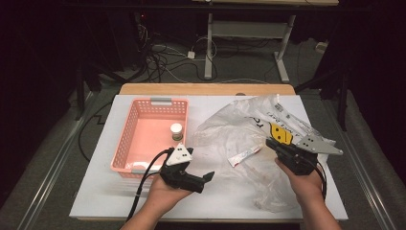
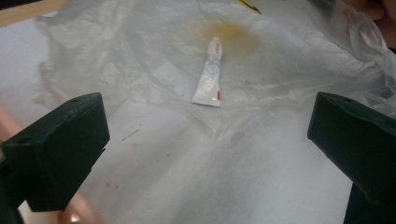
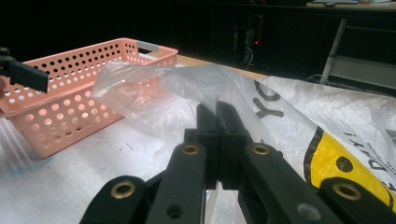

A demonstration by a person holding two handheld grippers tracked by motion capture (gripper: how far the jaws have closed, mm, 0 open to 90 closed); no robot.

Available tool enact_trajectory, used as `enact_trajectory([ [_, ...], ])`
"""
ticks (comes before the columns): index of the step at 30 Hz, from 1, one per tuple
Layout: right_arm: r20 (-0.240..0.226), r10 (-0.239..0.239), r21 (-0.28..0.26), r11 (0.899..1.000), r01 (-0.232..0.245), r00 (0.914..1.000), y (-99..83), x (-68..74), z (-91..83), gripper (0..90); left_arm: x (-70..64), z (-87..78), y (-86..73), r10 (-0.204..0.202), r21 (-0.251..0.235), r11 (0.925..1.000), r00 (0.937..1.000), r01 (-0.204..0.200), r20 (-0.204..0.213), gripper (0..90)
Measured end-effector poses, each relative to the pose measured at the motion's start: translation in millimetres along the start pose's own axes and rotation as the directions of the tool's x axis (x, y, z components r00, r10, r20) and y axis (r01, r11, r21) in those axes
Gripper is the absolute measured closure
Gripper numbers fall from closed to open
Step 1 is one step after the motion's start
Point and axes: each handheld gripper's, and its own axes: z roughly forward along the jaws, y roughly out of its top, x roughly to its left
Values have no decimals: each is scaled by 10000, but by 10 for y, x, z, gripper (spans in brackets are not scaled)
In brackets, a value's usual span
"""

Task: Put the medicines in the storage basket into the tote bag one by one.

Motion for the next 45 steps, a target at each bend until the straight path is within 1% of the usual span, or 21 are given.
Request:
enact_trajectory([
  [2,2,3,6,10000,-3,10000,-3,-2,-1,900,52,-57,3,-58,-114,9999,9998,55,-208,0],
  [5,-9,7,11,10000,-7,10000,-5,2,1,900,138,-115,-2,-84,-98,9999,9983,79,-584,0],
  [8,4,5,34,10000,-5,10000,-12,-2,1,900,228,-165,-20,-236,-66,9997,9963,232,-821,0],
  [10,-3,-18,65,10000,18,10000,-15,-6,1,900,292,-203,-29,-346,-69,9994,9955,341,-877,0],
  [13,16,-12,91,10000,12,10000,-18,-7,-2,900,374,-262,-41,-467,-126,9989,9929,456,-1091,0],
  [15,16,-24,99,9999,24,10000,-21,-6,-3,900,417,-293,-52,-503,-122,9987,9899,491,-1328,0],
  [20,23,-31,86,10000,31,10000,-21,-7,-8,900,542,-371,-85,-744,-161,9972,9838,727,-1630,0],
  [27,48,17,97,10000,-18,10000,-28,-18,-12,900,684,-449,-133,-907,-143,9959,9726,897,-2142,0],
  [28,55,16,103,9999,-17,10000,-30,-20,-12,900,706,-463,-139,-913,-122,9958,9722,908,-2155,0],
  [30,70,8,103,9999,-9,10000,-33,-24,-13,900,749,-490,-154,-1039,-164,9946,9688,1028,-2252,0],
  [31,72,8,105,9999,-9,10000,-33,-25,-15,900,769,-506,-160,-1160,-230,9932,9681,1137,-2222,0],
  [34,72,-2,80,10000,1,10000,-30,-24,-21,900,801,-552,-170,-1132,-200,9935,9627,1117,-2456,0],
  [39,81,-8,65,10000,8,10000,-29,-26,-29,900,865,-627,-195,-1372,-323,9905,9567,1334,-2569,0],
  [43,66,-29,57,10000,29,10000,-29,-31,-33,900,893,-659,-204,-1475,-384,9891,9539,1424,-2612,0],
  [45,70,-37,62,10000,36,10000,-29,-30,-33,900,899,-661,-205,-1487,-380,9889,9547,1437,-2579,0],
])
